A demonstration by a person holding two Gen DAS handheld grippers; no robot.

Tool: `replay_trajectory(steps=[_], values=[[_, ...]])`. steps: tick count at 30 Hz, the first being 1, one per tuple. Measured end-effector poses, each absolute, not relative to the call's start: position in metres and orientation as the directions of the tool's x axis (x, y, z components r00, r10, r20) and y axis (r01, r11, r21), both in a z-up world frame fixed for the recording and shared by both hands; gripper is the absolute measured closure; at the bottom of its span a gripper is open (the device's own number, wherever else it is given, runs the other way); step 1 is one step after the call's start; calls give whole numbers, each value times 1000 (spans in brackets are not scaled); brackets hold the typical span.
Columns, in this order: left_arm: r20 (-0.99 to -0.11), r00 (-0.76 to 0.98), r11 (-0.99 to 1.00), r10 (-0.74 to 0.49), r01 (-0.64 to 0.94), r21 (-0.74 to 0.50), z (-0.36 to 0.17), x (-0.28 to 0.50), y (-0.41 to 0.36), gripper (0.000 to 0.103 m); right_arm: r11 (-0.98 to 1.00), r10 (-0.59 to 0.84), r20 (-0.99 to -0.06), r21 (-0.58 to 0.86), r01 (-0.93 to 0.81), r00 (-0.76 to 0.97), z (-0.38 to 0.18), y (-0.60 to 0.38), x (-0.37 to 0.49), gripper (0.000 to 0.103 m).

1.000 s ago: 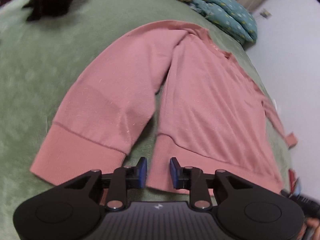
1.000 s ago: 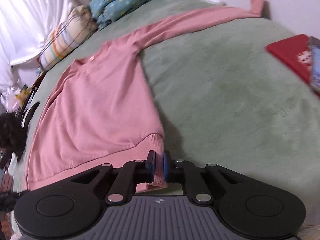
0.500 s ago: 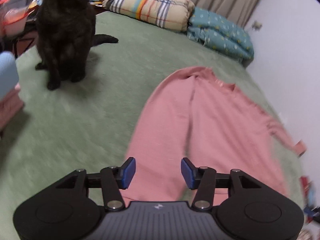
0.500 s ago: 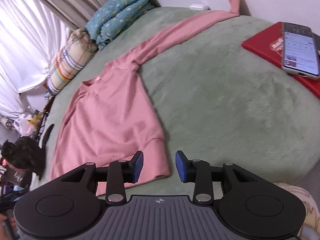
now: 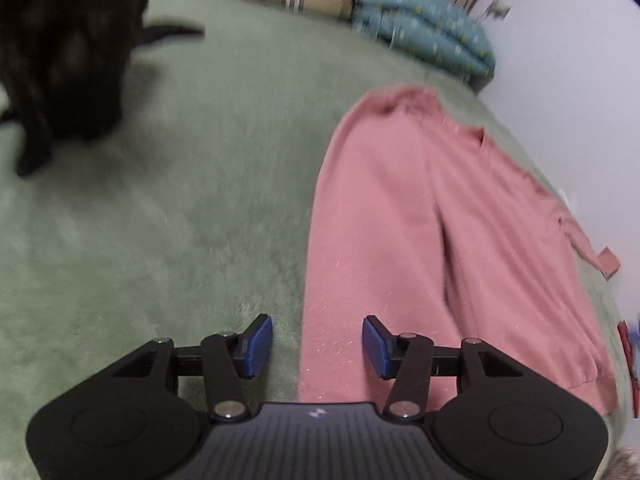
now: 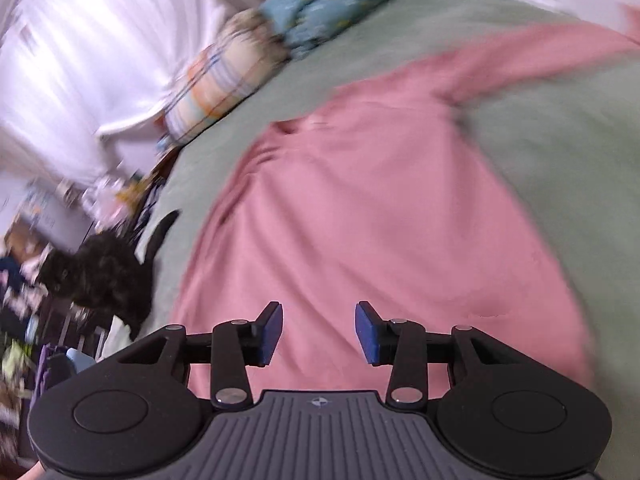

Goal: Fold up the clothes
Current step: 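Smooth the sweatshirt body with both open grippers, then grasp the hem with the left gripper while the right gripper grasps the collar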

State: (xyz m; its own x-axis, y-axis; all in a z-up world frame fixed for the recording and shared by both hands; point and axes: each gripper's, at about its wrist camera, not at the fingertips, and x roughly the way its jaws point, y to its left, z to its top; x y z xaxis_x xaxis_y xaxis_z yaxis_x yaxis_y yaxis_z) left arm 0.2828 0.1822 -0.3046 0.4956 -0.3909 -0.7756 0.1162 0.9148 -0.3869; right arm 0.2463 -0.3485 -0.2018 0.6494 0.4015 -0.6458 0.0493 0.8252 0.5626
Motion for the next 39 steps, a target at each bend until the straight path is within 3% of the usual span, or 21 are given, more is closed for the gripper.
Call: replay_trajectory(steps=[2,3,6,8,11,14,17,20,22,23,24,28,33,37,38,39], values=[[-769,444,883,-460,140,-448,-305,293,185,89,842,445,-632,537,-55,634,-192,-326,327,63],[-767,421,869,-485,132,-477,-306,296,186,100,848,462,-628,520,-103,626,-187,-315,367,64],[-790,389,876,-474,116,-468,-304,304,185,102,887,444,-634,409,-213,634,-176,-288,463,63],[-829,380,909,-410,95,-407,-301,305,181,102,918,395,-631,234,-321,668,-180,-262,537,53],[-859,358,926,-365,45,-374,-293,308,180,102,901,338,-662,21,-434,669,-203,-236,599,53],[-880,327,931,-344,-6,-366,-282,313,184,102,743,286,-756,-214,-634,589,-237,-200,650,53],[-889,289,924,-356,-38,-382,-279,322,189,102,566,219,-823,-330,-755,524,-254,-178,673,41],[-894,257,923,-366,-22,-384,-281,335,192,102,451,196,-864,-341,-825,464,-260,-166,688,40],[-896,245,922,-369,-22,-386,-282,342,195,102,337,174,-905,-314,-887,387,-264,-154,699,52],[-897,246,923,-366,-24,-383,-281,344,196,102,328,166,-914,-303,-895,371,-264,-153,702,94],[-900,257,928,-353,-27,-372,-277,346,198,102,327,139,-930,-281,-902,340,-264,-147,709,99],[-902,320,941,-291,-77,-331,-251,349,212,103,393,129,-929,-274,-878,348,-248,-136,731,99],[-880,465,971,-99,-148,-188,-205,368,231,103,465,109,-923,-280,-840,368,-244,-120,768,99],[-860,500,991,104,-128,45,-209,393,229,103,517,69,-945,-239,-822,319,-274,-107,787,98],[-856,500,989,130,-127,76,-212,397,229,103,524,66,-945,-240,-817,320,-279,-106,786,94],[-851,495,983,176,-127,130,-217,404,229,103,544,64,-941,-246,-802,333,-286,-107,782,84]])
